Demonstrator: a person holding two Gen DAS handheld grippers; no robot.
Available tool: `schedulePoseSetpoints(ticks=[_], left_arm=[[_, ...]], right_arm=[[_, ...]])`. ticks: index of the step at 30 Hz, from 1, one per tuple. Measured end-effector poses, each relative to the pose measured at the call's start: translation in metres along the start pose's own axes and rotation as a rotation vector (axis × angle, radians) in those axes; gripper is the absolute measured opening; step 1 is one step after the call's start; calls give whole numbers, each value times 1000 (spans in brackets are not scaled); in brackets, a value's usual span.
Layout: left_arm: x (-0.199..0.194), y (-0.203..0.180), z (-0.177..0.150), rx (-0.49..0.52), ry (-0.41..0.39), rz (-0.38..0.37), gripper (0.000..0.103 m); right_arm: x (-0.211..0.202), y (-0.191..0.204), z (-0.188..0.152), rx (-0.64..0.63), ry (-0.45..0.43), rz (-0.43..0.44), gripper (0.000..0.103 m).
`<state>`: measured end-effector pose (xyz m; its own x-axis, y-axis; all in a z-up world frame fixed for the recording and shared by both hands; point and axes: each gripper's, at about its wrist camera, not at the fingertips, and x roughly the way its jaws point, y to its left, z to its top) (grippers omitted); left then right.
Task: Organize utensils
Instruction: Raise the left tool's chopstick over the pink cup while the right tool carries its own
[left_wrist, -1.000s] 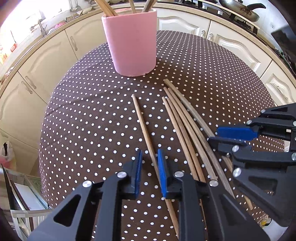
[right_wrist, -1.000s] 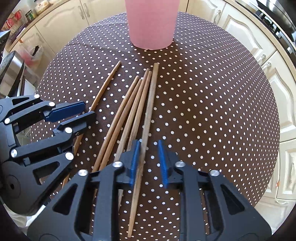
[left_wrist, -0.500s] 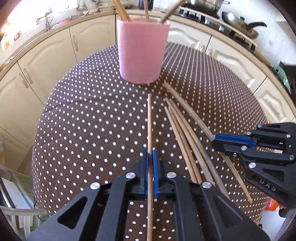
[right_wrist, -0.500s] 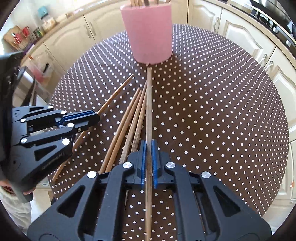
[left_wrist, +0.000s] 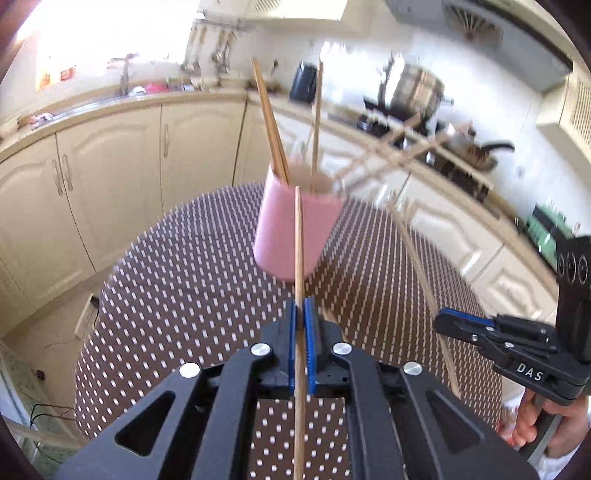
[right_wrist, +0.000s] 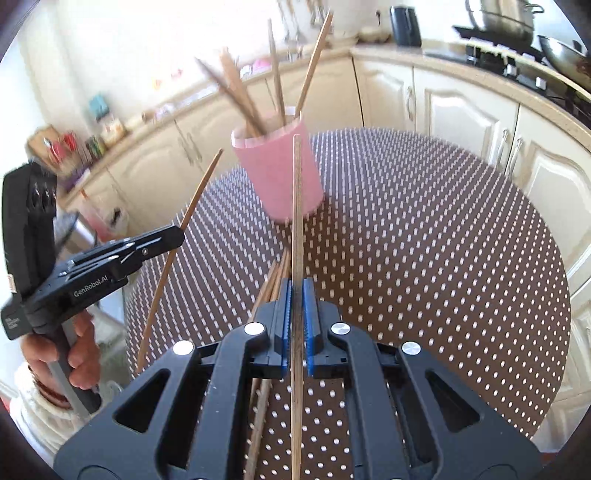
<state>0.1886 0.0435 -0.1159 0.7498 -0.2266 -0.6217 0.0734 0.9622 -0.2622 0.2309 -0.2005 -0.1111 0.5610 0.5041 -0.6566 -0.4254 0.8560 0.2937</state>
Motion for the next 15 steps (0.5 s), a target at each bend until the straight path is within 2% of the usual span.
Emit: schedulePoseSetpoints(ticks=[7,15], left_arm=[[-22,-8,31,-6,-202,21,5],[-32,-15,75,-31,-465,17,5]], right_arm=[[-27,-2,27,32,-177,73,7],[-21,13,73,31,-393,63,7]])
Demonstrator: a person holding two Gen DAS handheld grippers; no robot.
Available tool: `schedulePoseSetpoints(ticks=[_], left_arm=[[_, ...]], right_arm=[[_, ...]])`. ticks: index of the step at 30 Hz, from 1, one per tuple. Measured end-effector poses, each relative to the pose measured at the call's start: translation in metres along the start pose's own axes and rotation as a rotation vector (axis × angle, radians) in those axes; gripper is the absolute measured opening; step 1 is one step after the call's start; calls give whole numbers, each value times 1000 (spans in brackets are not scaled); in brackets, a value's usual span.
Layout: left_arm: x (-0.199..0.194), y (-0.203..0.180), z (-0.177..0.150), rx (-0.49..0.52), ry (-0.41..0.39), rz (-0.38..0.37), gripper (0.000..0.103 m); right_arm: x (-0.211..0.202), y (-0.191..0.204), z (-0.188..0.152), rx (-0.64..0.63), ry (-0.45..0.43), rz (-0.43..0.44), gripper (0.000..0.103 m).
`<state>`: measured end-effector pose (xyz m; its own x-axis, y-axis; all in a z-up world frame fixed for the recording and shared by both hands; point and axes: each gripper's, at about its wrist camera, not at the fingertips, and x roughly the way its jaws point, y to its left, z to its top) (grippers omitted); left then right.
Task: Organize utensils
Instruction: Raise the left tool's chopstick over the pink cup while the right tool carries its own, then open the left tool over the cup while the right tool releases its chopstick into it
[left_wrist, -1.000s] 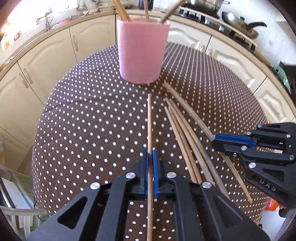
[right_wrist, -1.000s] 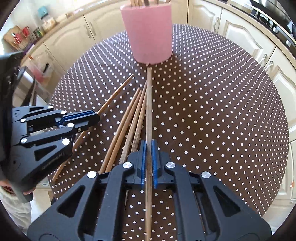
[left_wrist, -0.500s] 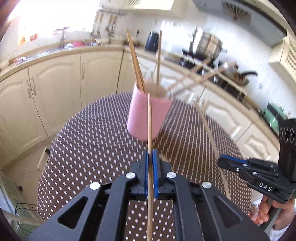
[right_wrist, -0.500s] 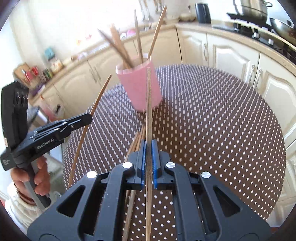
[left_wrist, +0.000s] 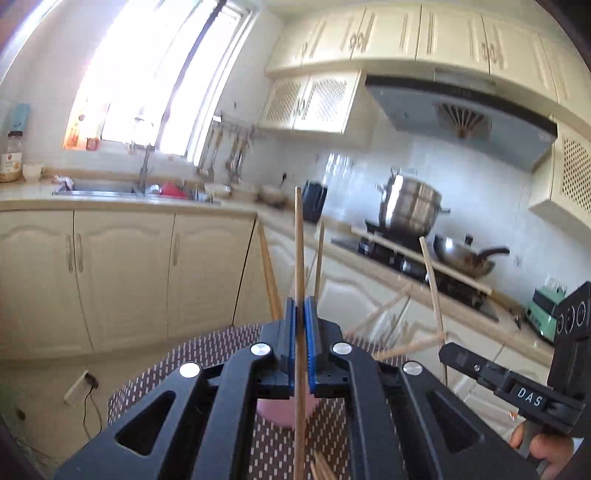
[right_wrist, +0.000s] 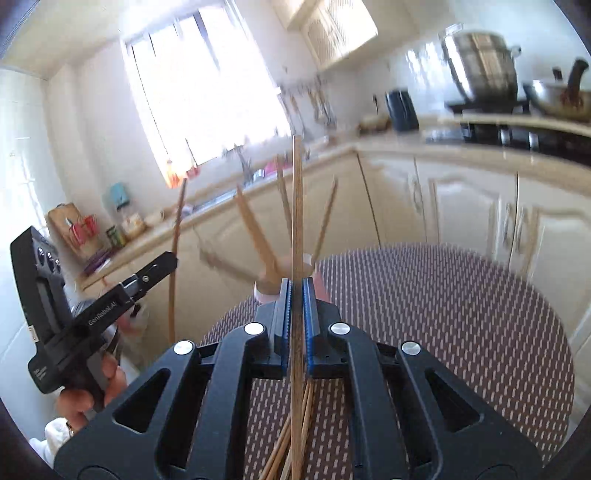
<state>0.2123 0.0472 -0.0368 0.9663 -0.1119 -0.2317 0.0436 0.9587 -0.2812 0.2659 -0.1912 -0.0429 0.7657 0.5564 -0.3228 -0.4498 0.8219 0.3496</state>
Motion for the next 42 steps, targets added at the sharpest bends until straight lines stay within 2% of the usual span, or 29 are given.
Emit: schedulePoseSetpoints(ticks=[5,10,19,24,29,34,42], left_arm=[[17,0,25,-55,-108,-50,5],[40,-7,40,-61,-178,-100,5],[82,0,31,-93,-174,-120,5],[101,5,23,-94,-171,-116,5],[112,7,21,-79,-175,-109,5],[117,8,12,-65,-165,-102,5],[114,3,-4,-28,-136,-103,5]], right_arm=[[17,2,23,-26,-121,-5,7],[41,4,38,-50,-196,8,7],[70,4,45,-85,-322,74,7],[86,4,46,-90,-303,106,7],[94,-2,47,-79,-325,102,7],[98,-4,40,-75,-330,122,7],[100,-5,27,-99,-279,120,7]])
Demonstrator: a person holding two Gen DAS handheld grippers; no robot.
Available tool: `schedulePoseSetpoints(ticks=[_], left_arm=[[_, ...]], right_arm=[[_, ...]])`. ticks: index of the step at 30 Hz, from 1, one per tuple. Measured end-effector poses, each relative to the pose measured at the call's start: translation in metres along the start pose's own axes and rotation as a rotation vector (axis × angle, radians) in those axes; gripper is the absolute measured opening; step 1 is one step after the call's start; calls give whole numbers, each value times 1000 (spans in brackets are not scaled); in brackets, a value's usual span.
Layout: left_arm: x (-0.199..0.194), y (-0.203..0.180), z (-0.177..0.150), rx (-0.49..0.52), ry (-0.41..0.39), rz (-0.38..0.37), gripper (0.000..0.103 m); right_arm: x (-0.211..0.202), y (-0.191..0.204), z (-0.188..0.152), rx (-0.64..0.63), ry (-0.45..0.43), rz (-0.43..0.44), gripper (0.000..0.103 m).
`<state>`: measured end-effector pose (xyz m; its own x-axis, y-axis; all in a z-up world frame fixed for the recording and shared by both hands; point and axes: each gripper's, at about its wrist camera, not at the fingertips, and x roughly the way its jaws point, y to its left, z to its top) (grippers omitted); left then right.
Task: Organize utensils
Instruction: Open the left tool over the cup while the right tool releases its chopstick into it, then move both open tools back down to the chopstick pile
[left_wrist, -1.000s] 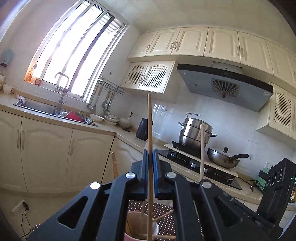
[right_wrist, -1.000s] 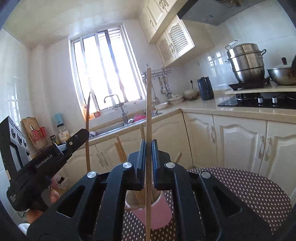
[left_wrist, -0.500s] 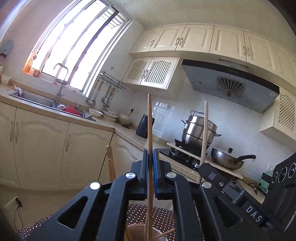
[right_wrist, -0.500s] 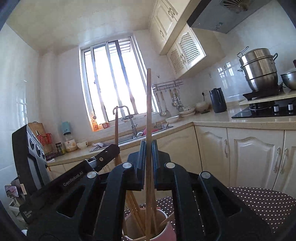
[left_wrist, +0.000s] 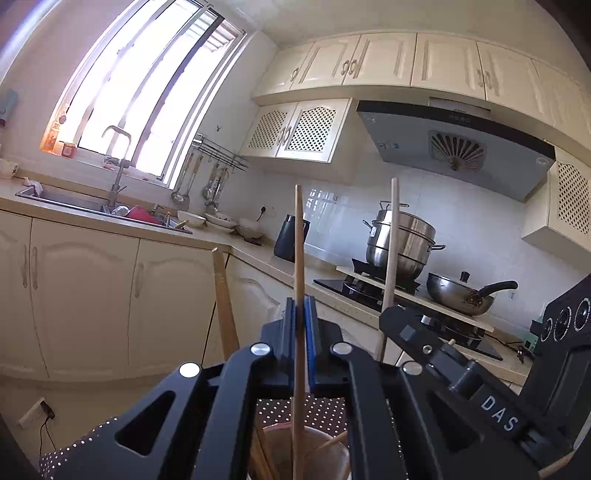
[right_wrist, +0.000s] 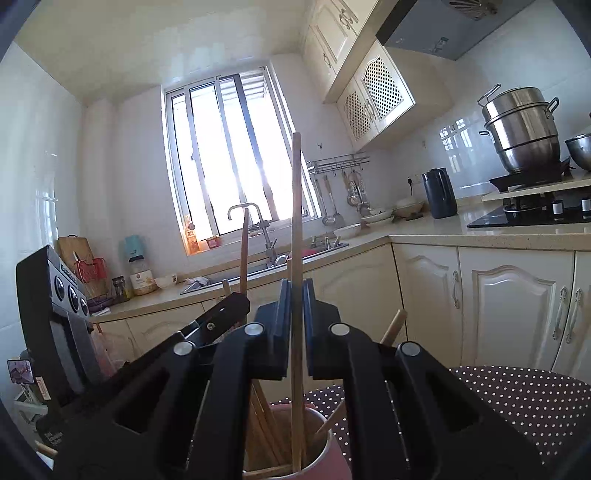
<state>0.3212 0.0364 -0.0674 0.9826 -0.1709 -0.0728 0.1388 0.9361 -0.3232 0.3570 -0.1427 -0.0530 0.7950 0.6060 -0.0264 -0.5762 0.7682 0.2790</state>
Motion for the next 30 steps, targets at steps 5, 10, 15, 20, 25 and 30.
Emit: schedulePoseSetpoints(ticks=[5,10,15,20,25,30], left_arm=[[-7,-4,-8,29,23,3,5],[-15,-7,-8,45,45,7,6],[-28,-10,-7,63,57,23,26],[-50,-18,0,112,50,40,27],[-76,-24,6,151,46,68,34],[-103,-34,5,209,50,101,39]], right_arm=[[-10,2,-9,-13,32,-8,7],[-21,7,-13,-16,56,-29,7],[-34,17,-12,-36,69,-42,7],[-52,25,-4,-43,65,-57,8],[-75,32,0,-49,60,-88,8],[-97,35,0,-40,74,-148,8]])
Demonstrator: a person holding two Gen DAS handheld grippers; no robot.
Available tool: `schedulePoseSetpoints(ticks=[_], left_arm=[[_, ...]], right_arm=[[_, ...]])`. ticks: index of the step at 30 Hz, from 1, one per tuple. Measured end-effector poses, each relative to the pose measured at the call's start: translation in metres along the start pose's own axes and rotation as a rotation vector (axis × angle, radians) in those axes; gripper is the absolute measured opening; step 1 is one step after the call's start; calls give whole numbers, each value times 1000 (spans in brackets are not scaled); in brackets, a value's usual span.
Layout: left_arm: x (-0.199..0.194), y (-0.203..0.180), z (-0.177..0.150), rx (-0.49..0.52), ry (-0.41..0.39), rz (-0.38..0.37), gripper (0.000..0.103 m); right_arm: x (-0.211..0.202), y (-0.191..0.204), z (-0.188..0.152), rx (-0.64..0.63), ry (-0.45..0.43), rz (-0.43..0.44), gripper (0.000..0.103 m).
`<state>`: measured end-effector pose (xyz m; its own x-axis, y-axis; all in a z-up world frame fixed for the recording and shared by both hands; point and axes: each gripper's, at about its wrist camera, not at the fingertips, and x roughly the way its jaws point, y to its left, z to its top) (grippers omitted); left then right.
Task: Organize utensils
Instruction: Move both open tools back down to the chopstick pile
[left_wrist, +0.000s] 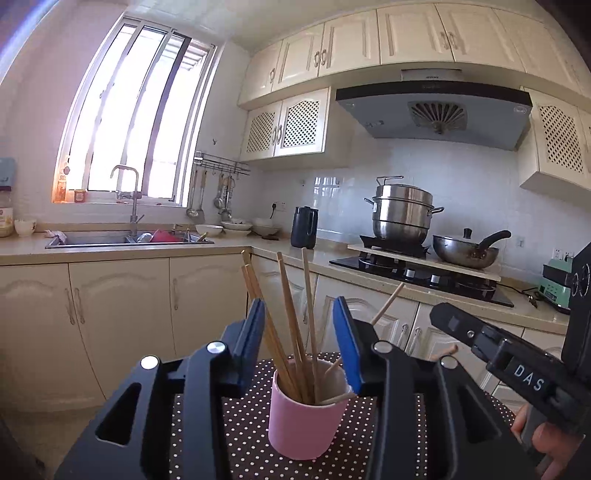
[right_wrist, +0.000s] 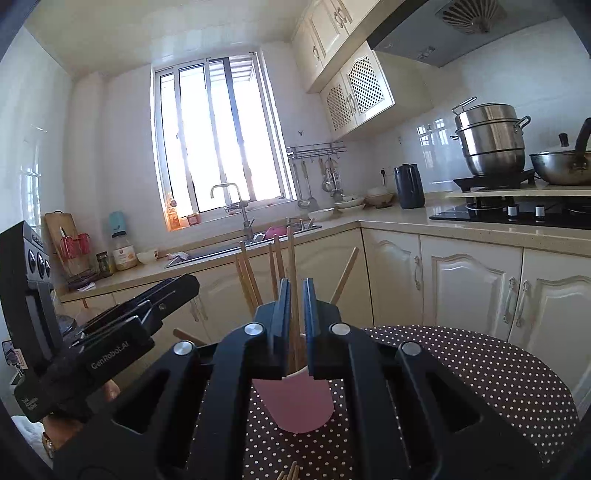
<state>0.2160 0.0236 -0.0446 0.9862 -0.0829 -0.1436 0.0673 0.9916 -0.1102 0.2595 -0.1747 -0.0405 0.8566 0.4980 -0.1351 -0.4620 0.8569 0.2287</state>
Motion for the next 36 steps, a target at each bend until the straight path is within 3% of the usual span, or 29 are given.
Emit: schedulePoseSetpoints(ticks=[5,11,15,17,36], left_arm=[[-27,-10,-2,37,20,33,52],[-47,-20,-13,56,97,41,55],[-56,-22,-27,61,176,38,55],[-59,-22,-35,60,217,31,55],[-32,-35,-131,130,837,-36,55]], right_arm=[[-29,5,-6,1,8,-23,8],[-59,6,-16,10,41,-62,9],[-74,2,-24,36,75,-85,39],[-81,2,-30,35,98,-100,43],[-77,-2,-93,63,447,-152,53]])
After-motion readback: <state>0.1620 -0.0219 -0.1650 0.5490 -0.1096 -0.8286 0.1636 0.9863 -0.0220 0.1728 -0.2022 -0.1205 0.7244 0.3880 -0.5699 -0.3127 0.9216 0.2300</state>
